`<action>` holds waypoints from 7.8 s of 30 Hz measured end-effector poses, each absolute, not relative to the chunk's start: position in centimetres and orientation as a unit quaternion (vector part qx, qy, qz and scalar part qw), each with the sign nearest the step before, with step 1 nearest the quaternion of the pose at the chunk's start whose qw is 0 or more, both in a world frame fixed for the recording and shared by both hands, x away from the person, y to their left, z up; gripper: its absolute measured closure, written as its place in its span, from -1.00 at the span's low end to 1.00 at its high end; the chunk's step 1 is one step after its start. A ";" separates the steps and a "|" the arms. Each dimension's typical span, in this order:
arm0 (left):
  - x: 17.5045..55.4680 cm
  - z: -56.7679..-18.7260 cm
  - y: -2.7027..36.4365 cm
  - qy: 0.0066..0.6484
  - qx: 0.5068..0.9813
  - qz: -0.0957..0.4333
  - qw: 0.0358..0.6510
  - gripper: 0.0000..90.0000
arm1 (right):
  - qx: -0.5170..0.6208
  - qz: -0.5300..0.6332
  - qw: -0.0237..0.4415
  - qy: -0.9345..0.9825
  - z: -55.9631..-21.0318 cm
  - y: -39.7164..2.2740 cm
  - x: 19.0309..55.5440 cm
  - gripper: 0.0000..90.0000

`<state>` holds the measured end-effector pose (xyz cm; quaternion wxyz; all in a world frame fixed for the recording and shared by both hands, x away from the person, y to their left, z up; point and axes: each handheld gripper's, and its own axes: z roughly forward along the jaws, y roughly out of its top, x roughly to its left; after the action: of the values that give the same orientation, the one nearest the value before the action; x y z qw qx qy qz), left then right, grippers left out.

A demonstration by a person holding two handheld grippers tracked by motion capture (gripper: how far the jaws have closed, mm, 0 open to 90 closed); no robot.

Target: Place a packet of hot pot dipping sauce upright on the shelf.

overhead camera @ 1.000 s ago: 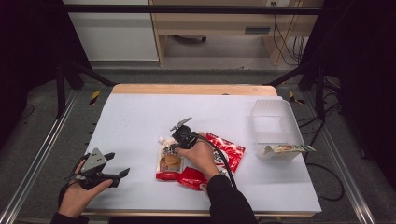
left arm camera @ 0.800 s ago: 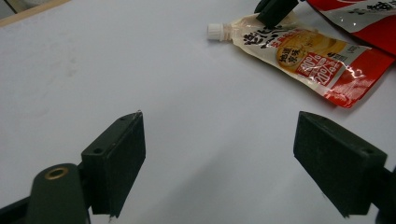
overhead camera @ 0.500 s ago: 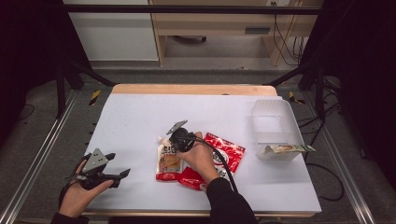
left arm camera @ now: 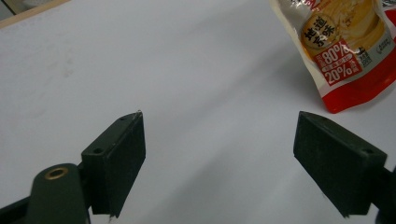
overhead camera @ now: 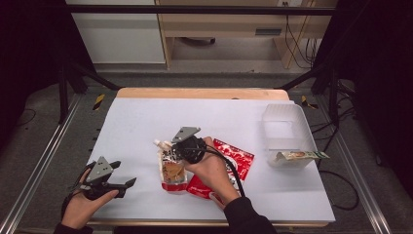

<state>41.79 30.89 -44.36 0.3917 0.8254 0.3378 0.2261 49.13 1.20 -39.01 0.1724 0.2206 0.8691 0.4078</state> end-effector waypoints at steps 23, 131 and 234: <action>42.9 -38.7 30.1 0.303 0.819 0.208 0.441 -0.61 | 0.175 0.447 0.185 0.857 -34.0 0.3 47.4 1.00; 43.9 -31.6 21.6 0.128 0.897 0.154 0.395 0.61 | 0.099 0.357 0.160 0.915 -33.3 0.0 45.1 -0.25; 40.8 -44.8 30.1 0.306 0.831 0.209 0.414 -0.75 | 0.244 0.288 0.332 0.865 -25.7 -26.4 49.0 0.96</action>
<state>40.78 30.06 -44.77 0.4145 0.8313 0.3055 0.2095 49.01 -26.38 -25.71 0.3319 0.2436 0.8647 0.2877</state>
